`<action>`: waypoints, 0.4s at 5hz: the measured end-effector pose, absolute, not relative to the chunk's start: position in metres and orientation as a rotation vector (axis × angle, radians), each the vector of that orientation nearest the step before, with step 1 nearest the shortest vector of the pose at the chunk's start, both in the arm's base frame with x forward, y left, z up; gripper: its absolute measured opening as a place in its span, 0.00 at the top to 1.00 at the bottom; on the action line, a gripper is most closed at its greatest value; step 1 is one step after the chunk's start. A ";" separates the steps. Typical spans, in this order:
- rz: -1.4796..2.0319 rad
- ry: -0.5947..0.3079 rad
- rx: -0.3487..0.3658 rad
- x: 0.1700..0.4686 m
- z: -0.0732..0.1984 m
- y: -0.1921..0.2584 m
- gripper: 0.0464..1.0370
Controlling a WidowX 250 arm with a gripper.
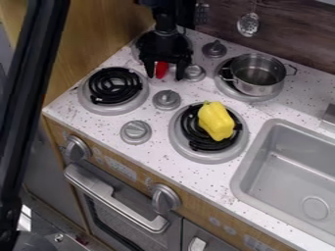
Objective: Move the red fork to the bottom left burner
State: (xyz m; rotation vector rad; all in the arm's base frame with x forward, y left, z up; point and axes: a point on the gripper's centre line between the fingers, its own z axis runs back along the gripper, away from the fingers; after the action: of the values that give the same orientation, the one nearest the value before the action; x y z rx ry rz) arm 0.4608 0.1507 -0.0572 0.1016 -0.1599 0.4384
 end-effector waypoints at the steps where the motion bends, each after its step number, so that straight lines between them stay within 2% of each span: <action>1: 0.463 -0.168 0.125 0.465 -0.058 0.159 0.04; 2: 0.472 -0.176 0.132 0.468 -0.058 0.165 0.07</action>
State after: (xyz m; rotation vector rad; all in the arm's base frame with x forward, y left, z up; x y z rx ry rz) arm 0.4682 0.1649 -0.0581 0.1323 -0.1756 0.4720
